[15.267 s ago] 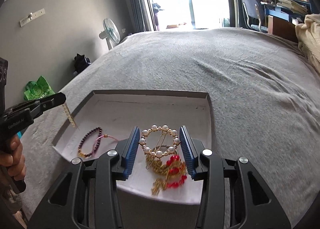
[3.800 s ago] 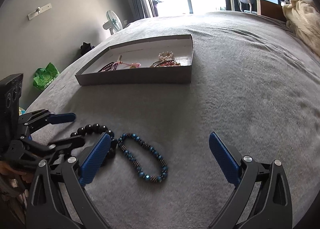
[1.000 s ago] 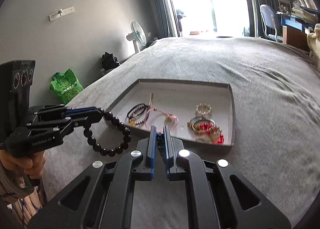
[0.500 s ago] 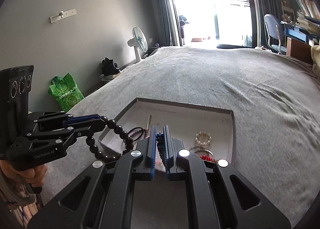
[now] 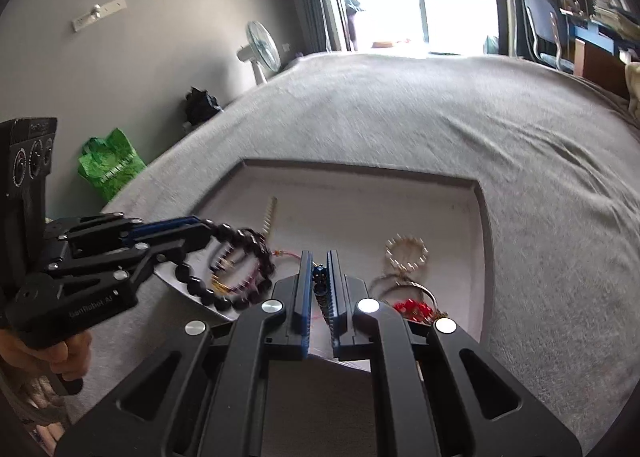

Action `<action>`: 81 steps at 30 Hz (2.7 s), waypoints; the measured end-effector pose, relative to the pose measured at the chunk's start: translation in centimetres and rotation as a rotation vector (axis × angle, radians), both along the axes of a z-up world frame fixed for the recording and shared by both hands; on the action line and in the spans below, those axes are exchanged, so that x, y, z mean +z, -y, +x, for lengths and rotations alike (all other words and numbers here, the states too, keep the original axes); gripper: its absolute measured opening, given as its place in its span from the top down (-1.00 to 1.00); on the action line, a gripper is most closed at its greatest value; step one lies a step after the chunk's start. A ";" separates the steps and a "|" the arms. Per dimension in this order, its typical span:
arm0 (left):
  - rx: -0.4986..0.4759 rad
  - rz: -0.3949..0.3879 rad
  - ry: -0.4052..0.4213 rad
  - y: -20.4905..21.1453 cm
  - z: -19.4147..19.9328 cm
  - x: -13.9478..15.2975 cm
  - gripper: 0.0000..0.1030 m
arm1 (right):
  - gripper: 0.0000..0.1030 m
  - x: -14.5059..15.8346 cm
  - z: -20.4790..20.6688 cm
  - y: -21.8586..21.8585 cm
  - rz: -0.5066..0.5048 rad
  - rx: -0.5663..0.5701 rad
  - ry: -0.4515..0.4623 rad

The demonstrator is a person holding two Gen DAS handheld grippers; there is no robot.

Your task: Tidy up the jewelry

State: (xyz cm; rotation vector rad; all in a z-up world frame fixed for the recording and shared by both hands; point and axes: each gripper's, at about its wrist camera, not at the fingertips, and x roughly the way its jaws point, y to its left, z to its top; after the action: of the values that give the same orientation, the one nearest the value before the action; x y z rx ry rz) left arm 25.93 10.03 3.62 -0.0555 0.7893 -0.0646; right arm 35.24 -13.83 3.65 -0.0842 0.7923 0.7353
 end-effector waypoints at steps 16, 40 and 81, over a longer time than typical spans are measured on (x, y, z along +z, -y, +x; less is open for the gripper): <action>0.061 0.019 0.018 -0.9 -1.9 -1.6 -0.23 | 0.07 -1.5 -1.2 2.5 -0.014 -0.084 0.041; 0.118 -0.010 0.171 -0.5 -8.5 -1.5 -0.89 | -0.89 -1.8 -7.6 6.8 0.051 -0.161 0.162; 0.111 0.069 0.327 1.2 -11.7 -1.3 -0.90 | -0.89 -2.2 -12.1 7.9 0.070 -0.179 0.300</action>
State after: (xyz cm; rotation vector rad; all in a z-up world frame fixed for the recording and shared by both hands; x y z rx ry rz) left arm 14.21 8.84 2.29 -0.0225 0.4597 0.0581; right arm 23.19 -21.73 1.43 -0.0582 0.4800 0.5627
